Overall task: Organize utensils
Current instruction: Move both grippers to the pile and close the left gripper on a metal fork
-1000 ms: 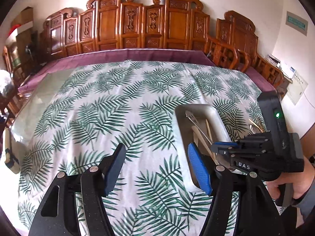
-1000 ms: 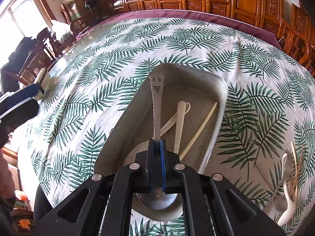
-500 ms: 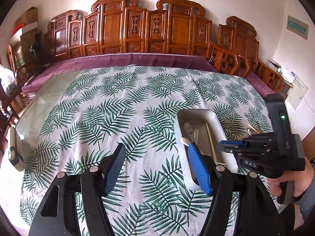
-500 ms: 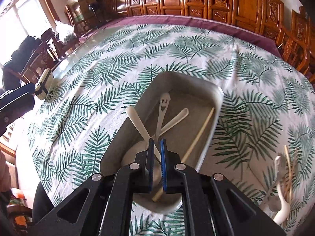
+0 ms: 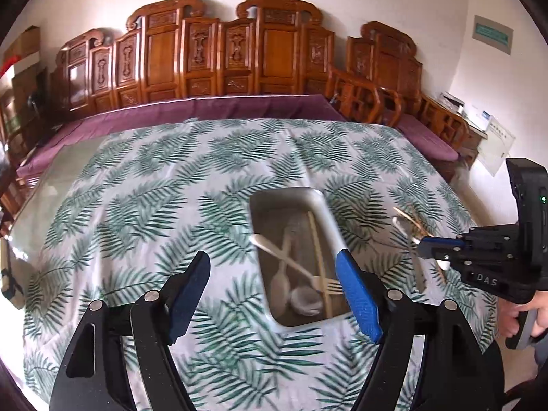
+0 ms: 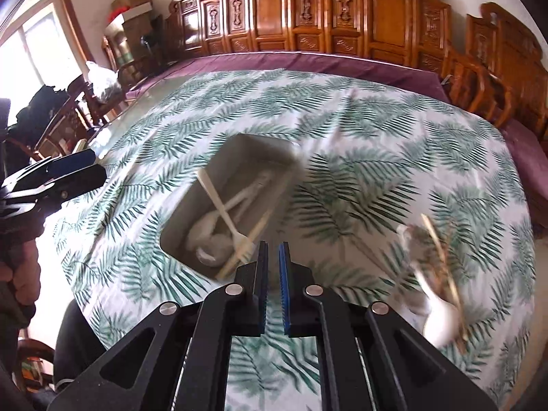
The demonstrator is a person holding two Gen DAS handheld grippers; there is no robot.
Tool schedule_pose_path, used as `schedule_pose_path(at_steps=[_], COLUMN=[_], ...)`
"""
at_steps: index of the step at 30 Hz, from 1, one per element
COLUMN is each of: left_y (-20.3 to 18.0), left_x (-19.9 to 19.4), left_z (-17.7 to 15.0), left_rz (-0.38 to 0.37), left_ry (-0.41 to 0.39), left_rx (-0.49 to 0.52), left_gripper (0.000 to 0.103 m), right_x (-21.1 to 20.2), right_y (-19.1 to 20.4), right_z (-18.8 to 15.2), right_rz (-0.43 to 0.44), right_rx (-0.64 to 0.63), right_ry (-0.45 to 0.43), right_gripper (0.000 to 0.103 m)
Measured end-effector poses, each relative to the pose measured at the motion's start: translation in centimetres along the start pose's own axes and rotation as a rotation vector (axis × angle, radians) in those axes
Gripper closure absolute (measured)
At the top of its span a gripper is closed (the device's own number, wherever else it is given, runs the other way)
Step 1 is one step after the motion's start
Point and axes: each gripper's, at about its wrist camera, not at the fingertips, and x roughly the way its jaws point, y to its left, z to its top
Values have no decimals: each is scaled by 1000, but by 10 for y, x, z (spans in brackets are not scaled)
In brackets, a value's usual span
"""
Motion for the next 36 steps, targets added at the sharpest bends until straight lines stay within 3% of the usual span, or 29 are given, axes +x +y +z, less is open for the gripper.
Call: schedule_pose_path(at_steps=[4,6,13,16,30,36], left_y=[-22,-36,-81,-100,-174,-204], left_x=[10,17,37,45,114,153], left_z=[-1,-3,-8,-9,-18,-22], left_rz=[-44,-60,-108,-128,-202,-220], left_ry=[19,32,70,88,216,273], left_rx=[14,30,79,106,201,260], left_gripper=[17,17,17,17,17,26], right_x=[-18,-25,-40,-43,-35,-28], right_y=[-35,-48,-88,-99,-133,-145], right_z=[-19,-28,-61,-72,-102,-114], right_rz=[-45,-60,-121,-133,-153,-159], right_rx=[45,64,122,142,215,255], right_ry=[-4,-1,-1,-4,-34,-48], right_gripper=[95,95,86,77,68,68])
